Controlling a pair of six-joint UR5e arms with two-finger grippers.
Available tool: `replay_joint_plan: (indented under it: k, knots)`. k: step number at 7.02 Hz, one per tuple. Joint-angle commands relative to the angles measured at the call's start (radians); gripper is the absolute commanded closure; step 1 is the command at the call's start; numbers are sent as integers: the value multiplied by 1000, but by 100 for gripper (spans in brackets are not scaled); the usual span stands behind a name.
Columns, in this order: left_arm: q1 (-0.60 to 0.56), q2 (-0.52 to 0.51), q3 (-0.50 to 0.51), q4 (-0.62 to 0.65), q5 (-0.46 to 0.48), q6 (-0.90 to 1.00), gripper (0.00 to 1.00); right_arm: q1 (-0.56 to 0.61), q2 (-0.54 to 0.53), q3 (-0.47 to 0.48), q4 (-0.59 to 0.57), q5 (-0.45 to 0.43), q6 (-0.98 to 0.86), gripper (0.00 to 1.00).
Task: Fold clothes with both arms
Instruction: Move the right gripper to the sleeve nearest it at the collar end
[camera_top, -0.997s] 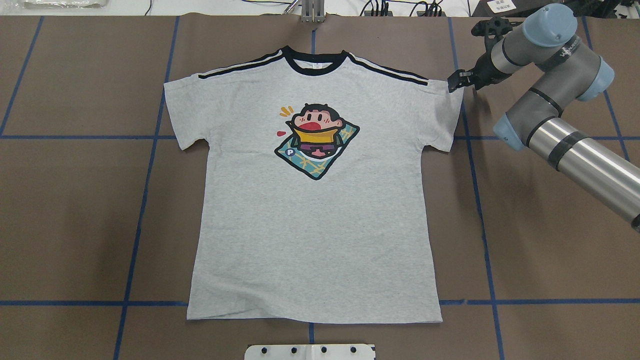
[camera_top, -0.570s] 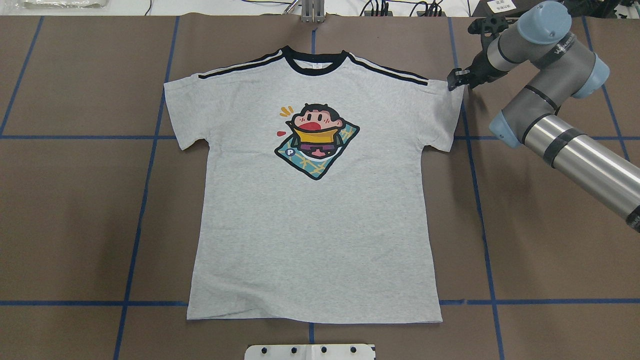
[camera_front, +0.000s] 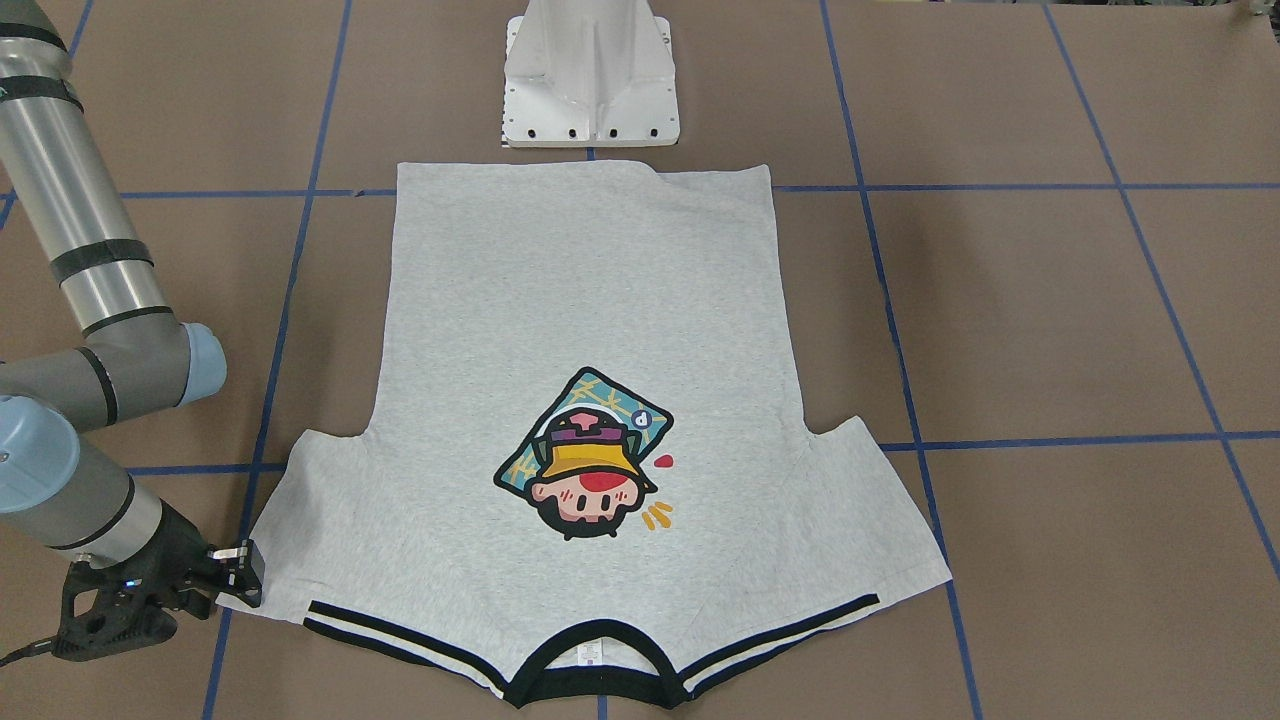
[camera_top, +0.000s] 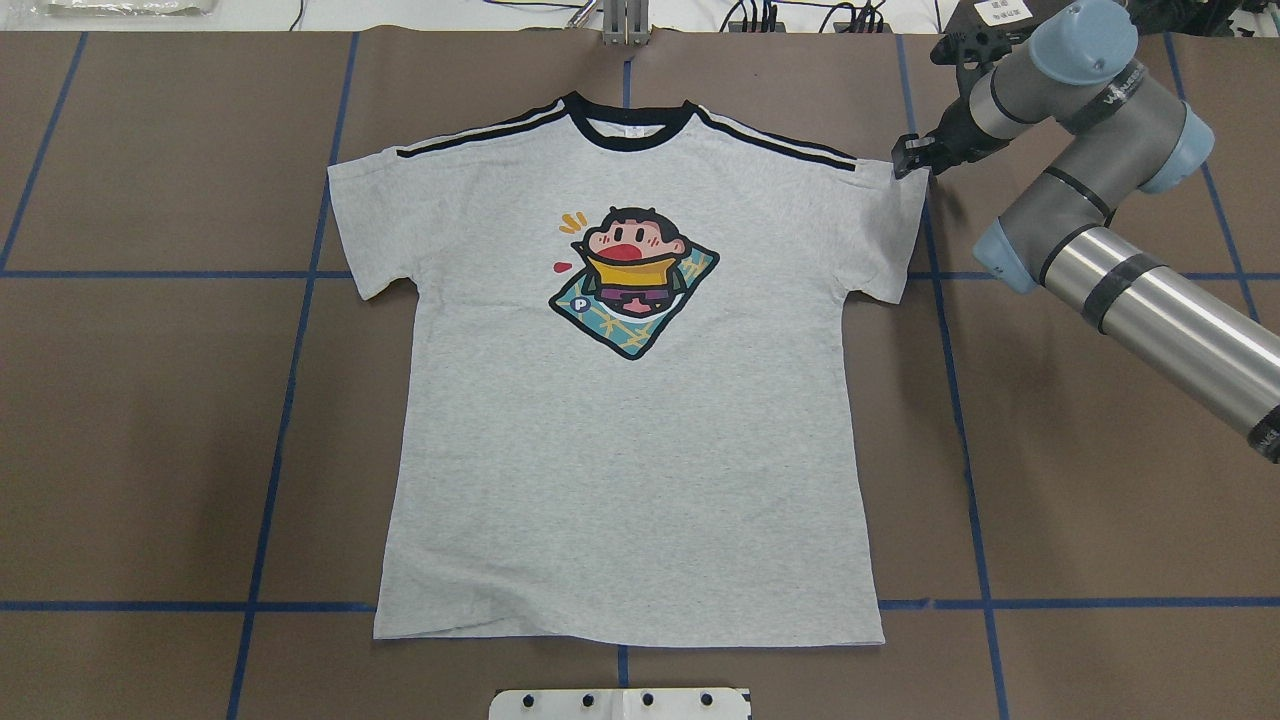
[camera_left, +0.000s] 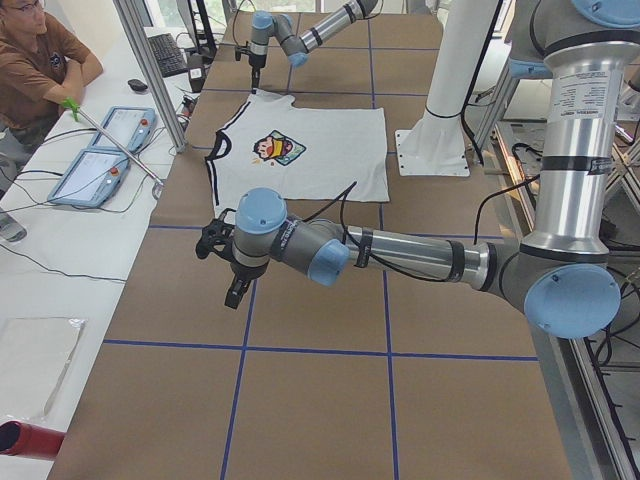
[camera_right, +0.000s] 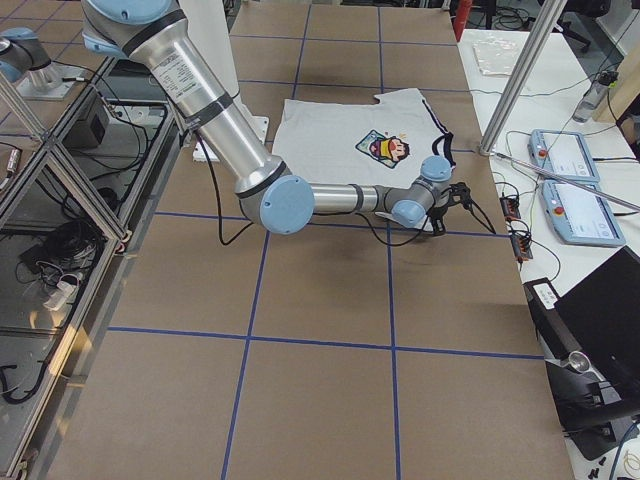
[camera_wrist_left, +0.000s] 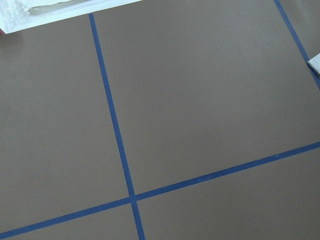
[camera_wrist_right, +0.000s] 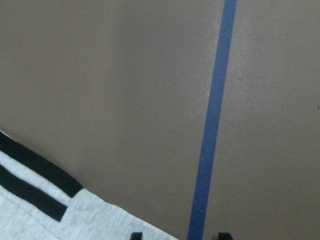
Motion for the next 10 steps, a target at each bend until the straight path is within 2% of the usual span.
replay_joint_plan:
  k: [1,2,5,10]
  knots:
    - [0,-4,1,1,0,0,0,-5,-1,2,0,0,0,45]
    - [0,-4,1,1,0,0,0,-5,-1,2,0,0,0,47]
    - [0,-10,1,2,-3,0,0,-5,-1,13,-2,0,1,63]
    - [0,-16,1,13,-8,-3,0,-8,-12,50,-8,2,-2,67]
